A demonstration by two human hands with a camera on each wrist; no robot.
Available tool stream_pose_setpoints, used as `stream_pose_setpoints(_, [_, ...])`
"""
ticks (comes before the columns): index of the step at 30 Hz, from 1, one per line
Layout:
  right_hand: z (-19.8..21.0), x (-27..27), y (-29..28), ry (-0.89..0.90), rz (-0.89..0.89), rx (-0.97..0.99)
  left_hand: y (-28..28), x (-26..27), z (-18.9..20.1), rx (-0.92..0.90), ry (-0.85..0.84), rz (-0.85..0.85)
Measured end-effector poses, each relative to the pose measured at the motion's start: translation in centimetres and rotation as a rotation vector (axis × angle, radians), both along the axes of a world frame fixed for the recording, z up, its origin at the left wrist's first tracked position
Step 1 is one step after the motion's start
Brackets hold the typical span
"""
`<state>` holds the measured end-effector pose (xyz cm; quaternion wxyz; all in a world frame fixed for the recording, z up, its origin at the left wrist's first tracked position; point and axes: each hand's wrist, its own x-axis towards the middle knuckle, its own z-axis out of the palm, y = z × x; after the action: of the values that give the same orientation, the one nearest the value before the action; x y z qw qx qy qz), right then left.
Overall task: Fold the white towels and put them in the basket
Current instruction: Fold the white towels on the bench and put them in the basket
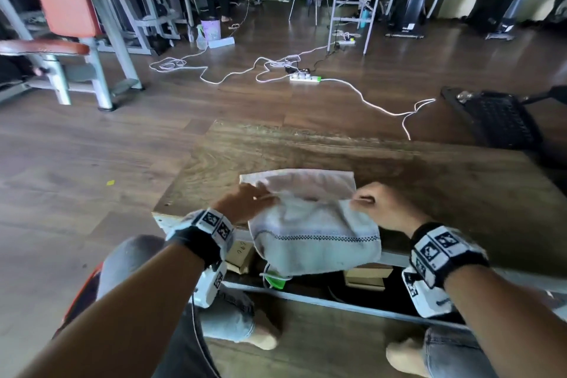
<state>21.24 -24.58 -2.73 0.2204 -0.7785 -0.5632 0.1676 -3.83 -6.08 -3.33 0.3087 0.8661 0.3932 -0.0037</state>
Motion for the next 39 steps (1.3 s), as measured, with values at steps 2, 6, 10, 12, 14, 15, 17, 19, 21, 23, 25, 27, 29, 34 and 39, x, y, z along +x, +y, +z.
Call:
stream_pose_setpoints(2, [-2.0,-0.5,1.6,-0.035,0.046,-0.013,0.0,1.1,-1.5,0.055,0.099,-0.064])
stream_pose_setpoints(6, [-4.1,-1.3,3.4,-0.039,0.069,-0.076,0.2,3.4,-2.7,0.137,0.09,-0.212])
stream_pose_setpoints(10, [-1.2,1.0,5.3,0.042,0.089,-0.208,2.3,7.3,1.5,0.099,0.15,-0.339])
stream_pose_setpoints(12, [1.1,4.0,7.1,0.068,0.09,-0.103,4.4,10.2,5.0,0.129,0.101,-0.348])
stream_pose_setpoints(14, [3.5,7.3,9.3,0.026,0.006,0.035,7.1,13.0,8.3,0.258,0.045,-0.362])
stream_pose_setpoints(15, [4.8,8.9,10.5,-0.004,-0.062,0.107,8.9,14.4,9.4,0.317,0.022,-0.337])
stream_pose_setpoints(17, [7.7,11.5,12.2,-0.059,-0.199,0.242,11.4,16.5,12.2,0.395,-0.043,-0.195])
stream_pose_setpoints(19, [10.3,13.7,13.1,-0.107,-0.285,0.372,13.2,17.7,14.5,0.495,-0.102,-0.111])
stream_pose_setpoints(21, [12.4,15.6,13.1,-0.162,-0.359,0.441,14.4,17.9,16.0,0.547,-0.131,0.04])
stream_pose_setpoints(23, [13.7,17.0,12.6,-0.239,-0.42,0.485,15.0,17.6,16.8,0.552,-0.179,0.201])
stream_pose_setpoints(25, [14.4,17.7,12.3,-0.307,-0.421,0.54,15.3,17.7,17.0,0.52,-0.243,0.238])
stream_pose_setpoints(27, [14.7,18.0,12.5,-0.314,-0.404,0.552,15.4,17.8,16.9,0.424,-0.322,0.247])
stream_pose_setpoints(29, [14.2,18.6,13.0,-0.223,-0.419,0.541,15.4,18.0,16.7,0.266,-0.39,0.269])
stream_pose_setpoints(34, [13.1,19.5,13.7,0.109,-0.505,0.503,15.2,19.1,15.5,-0.275,-0.73,0.423])
stream_pose_setpoints(39, [12.8,18.8,13.5,0.129,-0.54,0.601,15.4,19.3,15.5,0.053,-0.754,0.292])
